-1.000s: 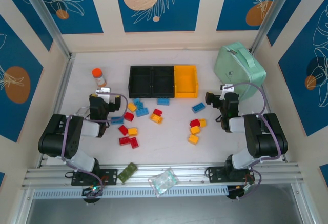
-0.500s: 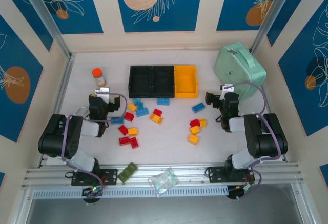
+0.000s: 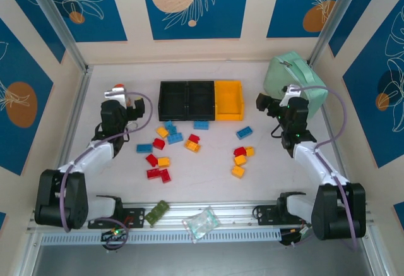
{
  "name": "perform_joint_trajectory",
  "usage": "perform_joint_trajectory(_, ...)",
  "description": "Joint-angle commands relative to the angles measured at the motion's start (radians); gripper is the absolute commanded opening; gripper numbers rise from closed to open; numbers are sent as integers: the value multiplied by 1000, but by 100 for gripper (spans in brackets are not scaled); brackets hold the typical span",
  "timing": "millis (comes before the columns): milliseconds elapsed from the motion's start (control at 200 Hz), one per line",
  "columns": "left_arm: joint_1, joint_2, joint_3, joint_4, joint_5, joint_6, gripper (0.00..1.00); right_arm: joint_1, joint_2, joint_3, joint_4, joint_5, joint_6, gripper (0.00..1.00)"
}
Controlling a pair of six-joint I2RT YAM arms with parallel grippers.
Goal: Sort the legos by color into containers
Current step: Pick up the lego from the middle-right of the table.
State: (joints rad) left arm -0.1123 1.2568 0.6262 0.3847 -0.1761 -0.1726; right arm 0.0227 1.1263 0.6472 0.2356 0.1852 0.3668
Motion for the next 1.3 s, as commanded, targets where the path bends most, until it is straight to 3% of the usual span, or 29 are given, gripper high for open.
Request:
perform_joint_trajectory(0,9,-57,28,-172,76,-321,99,-46,-29,98,-366,-121,326,99)
perform_joint_trajectory(60,11,-80,12,-149,178,-354,99,-78,-16,110,-409,-241,356,99)
perform_joint_trajectory(160,10,-103,35,-231,327,-377,95,-67,-4,128,-493,-336,337,83)
perform_joint_trajectory(295,4,-105,79,-422,470,-374,76,26,35,190,-724,-235,290,75)
perform_joint_trajectory(400,-19,-131,54,-491,541,-380,70,97,57,188,-816,-164,277,72)
perform_joint_trajectory(590,-114,-208,-36,-575,535,-392,68,212,121,195,-883,-85,281,72)
perform_joint_trajectory(810,-235,-281,-111,-593,455,-443,68,274,254,248,-851,-31,356,76)
perform_joint_trajectory(1045,-314,-258,-131,-564,411,-491,69,327,441,353,-807,67,452,80)
perform_joint_trajectory(1296,-366,-225,-146,-547,382,-516,69,354,608,436,-817,151,534,77)
